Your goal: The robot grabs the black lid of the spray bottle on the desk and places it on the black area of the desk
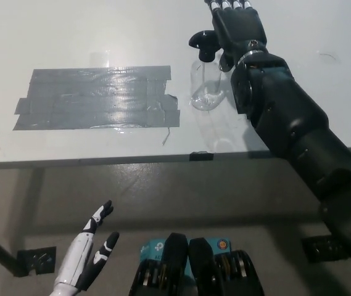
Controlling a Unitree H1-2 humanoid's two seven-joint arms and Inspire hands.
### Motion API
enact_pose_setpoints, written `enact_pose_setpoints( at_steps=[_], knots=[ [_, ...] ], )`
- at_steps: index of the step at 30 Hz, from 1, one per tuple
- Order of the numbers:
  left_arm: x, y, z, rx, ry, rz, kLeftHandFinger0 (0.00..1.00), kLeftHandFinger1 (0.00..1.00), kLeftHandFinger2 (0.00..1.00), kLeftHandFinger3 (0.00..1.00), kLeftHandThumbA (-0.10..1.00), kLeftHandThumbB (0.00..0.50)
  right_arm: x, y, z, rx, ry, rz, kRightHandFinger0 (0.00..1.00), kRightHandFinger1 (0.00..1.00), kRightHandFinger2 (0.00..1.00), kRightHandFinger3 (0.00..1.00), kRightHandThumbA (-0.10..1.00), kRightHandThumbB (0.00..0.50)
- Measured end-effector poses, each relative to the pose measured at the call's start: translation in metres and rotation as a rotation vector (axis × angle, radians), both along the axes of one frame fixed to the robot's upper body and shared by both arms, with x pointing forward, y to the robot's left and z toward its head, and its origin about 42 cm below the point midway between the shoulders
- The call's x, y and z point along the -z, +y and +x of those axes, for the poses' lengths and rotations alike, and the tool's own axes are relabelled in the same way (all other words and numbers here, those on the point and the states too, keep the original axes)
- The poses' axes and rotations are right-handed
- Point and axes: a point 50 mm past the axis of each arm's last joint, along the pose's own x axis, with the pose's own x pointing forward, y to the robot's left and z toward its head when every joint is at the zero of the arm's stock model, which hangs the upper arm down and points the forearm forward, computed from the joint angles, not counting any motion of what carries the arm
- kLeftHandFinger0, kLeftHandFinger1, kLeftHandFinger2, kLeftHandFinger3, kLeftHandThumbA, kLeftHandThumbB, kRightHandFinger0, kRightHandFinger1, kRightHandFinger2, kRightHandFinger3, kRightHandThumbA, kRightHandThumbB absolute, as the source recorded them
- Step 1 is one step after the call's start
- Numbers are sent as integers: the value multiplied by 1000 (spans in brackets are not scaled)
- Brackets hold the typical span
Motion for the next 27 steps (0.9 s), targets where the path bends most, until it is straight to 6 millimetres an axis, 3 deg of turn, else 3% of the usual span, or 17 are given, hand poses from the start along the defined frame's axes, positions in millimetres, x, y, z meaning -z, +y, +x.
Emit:
enact_pose_setpoints(
  at_steps=[4, 5, 7, 8, 9, 10, 11, 13, 14, 15, 19, 20, 24, 25, 27],
  knots=[
    [-1, -1, 0, 5, -8, 8, 965, 904, 854, 873, 1000, 9, 1, 0, 1, 3, 0, -6, 1000, 1000, 1000, 1000, 1000, 403],
    [-1, -1, 0, 7, -9, 8, 966, 896, 843, 864, 1000, 5, 1, 0, 1, 5, 1, -8, 1000, 1000, 1000, 1000, 951, 397],
    [0, -1, 1, 11, -14, 10, 957, 882, 833, 857, 1000, 0, 3, -1, 3, 14, 8, -16, 1000, 1000, 1000, 1000, 680, 264],
    [0, -1, 1, 13, -16, 11, 951, 877, 830, 853, 1000, 5, 4, -2, 4, 21, 13, -26, 982, 848, 838, 974, 373, 246],
    [0, -1, 1, 16, -20, 14, 949, 876, 830, 853, 1000, 5, 6, -3, 5, 31, 21, -40, 817, 711, 719, 896, 246, 230],
    [0, -1, 1, 17, -22, 15, 933, 863, 817, 843, 1000, 1, 7, -4, 6, 33, 22, -41, 148, 146, 276, 668, -13, 205],
    [0, -1, 1, 19, -23, 16, 930, 862, 815, 841, 1000, 1, 8, -4, 6, 35, 21, -39, 8, 32, 172, 597, -47, 204],
    [0, -1, 1, 22, -28, 17, 927, 859, 814, 840, 1000, 1, 11, -6, 7, 39, 7, -24, 0, 0, 80, 544, -49, 201],
    [0, -1, 1, 23, -30, 17, 928, 854, 801, 825, 1000, 1, 12, -6, 7, 40, 1, -19, 0, 0, 17, 293, -69, 108],
    [0, -1, 1, 24, -31, 17, 931, 855, 801, 827, 1000, 0, 13, -7, 7, 40, -7, -14, 0, 10, 34, 275, 12, 96],
    [0, -1, 1, 24, -31, 18, 932, 854, 799, 828, 1000, 0, 20, -13, 8, 50, -37, -10, 0, 99, 265, 311, 14, 91],
    [0, -1, 1, 24, -32, 18, 883, 810, 767, 816, 1000, 0, 21, -14, 8, 49, -45, -8, 0, 105, 265, 294, 260, 86],
    [0, -1, 1, 29, -36, 18, 891, 809, 760, 814, 1000, 0, 23, -14, 7, 39, -71, 1, 0, 100, 268, 302, 303, 84],
    [1, -1, 1, 30, -37, 18, 898, 808, 757, 821, 1000, 0, 23, -14, 7, 37, -78, 4, 0, 96, 261, 327, 404, 86],
    [1, -1, 0, 30, -36, 17, 897, 806, 755, 822, 1000, 0, 23, -14, 7, 34, -90, 5, 0, 34, 171, 284, 420, 87]
  ],
)
